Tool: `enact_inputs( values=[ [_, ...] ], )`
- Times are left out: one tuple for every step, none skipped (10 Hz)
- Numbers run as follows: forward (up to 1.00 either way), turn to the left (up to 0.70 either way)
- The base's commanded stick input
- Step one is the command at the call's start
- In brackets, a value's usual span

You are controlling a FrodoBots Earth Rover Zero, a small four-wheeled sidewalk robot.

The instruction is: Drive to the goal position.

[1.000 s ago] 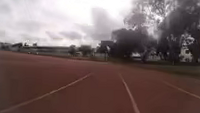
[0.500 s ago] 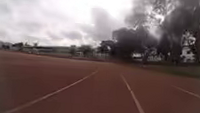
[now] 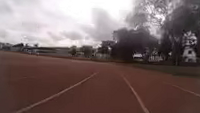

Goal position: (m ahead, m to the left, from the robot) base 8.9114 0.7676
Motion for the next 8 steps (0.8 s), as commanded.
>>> enact_inputs(
  values=[
    [0.67, 0.00],
    [0.67, 0.00],
    [0.67, 0.00],
    [0.67, 0.00],
    [0.67, 0.00],
    [0.67, 0.00],
    [0.67, 0.00],
    [0.67, 0.00]
  ],
)
